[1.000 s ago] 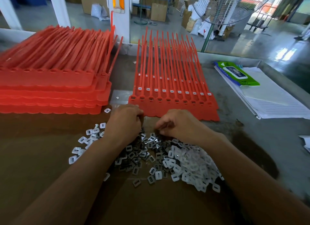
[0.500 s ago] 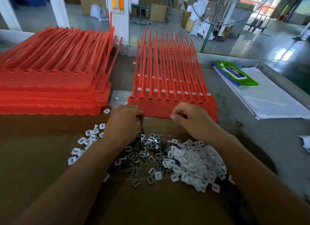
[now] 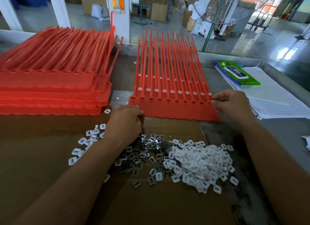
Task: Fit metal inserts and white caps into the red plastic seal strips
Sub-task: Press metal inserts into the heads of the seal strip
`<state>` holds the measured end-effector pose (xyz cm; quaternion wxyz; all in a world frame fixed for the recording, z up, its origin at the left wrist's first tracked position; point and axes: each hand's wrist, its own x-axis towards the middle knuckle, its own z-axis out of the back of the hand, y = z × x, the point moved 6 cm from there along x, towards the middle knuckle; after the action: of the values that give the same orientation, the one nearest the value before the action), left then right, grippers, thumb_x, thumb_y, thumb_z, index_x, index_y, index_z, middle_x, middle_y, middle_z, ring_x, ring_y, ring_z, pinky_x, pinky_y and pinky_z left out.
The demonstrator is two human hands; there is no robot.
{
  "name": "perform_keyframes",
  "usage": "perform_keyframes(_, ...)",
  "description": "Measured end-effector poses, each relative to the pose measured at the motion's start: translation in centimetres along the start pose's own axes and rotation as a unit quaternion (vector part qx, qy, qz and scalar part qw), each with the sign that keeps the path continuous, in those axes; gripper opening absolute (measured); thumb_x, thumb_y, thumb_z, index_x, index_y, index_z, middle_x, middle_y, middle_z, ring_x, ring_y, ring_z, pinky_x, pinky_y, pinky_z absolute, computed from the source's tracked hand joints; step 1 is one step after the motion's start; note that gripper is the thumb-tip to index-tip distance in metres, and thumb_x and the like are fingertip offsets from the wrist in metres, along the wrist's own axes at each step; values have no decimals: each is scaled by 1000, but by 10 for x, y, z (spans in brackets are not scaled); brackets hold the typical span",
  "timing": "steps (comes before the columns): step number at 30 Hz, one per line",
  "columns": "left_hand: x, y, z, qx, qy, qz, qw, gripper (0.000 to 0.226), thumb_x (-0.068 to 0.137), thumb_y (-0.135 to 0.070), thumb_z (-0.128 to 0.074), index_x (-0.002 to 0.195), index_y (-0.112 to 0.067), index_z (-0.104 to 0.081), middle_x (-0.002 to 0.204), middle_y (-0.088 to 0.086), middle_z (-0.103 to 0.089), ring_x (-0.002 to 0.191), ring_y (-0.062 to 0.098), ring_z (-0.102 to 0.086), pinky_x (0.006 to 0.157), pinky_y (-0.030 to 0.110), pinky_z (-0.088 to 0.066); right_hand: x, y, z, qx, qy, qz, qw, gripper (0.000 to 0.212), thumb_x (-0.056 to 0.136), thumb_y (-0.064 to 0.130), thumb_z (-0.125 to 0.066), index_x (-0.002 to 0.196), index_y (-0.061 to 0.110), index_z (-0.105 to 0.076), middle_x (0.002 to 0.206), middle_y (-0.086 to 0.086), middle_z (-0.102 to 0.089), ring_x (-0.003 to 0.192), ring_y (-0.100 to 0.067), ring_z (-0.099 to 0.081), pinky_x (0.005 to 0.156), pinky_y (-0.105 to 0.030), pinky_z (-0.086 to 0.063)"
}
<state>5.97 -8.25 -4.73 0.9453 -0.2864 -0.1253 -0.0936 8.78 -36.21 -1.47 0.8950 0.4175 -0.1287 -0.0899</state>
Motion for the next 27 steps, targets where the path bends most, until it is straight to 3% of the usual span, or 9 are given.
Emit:
perform_keyframes(5,0,0,0,2,-3,-2,1000,35,82,2,-46,109,-7,-64,122,8,-59,117,16,-50,100,24,-29,13,-15,4,-12,-15,-33,999,8,84,7,-62,89,14,-64,75,0,-62,64,-8,-56,59,-20,-46)
perform_keyframes(10,0,1,-1,4,1,-3,1000,35,82,2,-46,110,-7,-64,122,8,-59,117,15,-49,102,25,-29,26,-25,-6,-44,-9,-42,998,10,86,8,-59,88,15,-66,86,-3,-61,74,-13,-54,77,-32,-47)
perform_keyframes(17,0,0,0,4,1,-3,1000,34,82,2,-45,111,-6,-63,124,8,-58,118,16,-49,102,24,-28,33,-39,-17,-82,8,-54,995,12,87,10,-58,91,11,-69,89,-1,-57,86,-15,-51,79,-31,-42)
perform_keyframes(22,-1,1,0,1,-3,-5,1000,34,82,2,-46,110,-6,-64,122,9,-59,117,17,-49,102,24,-28,33,-42,-19,-87,7,-42,995,22,86,10,-58,69,25,-60,84,3,-56,84,-14,-51,78,-32,-42)
perform_keyframes(27,-1,0,1,-1,-10,-6,1000,33,81,3,-47,107,-5,-65,120,11,-60,115,18,-51,100,22,-28,31,-49,-18,-7,-21,-69,997,24,80,10,-64,66,29,-58,77,10,-57,84,-15,-55,77,-33,-45)
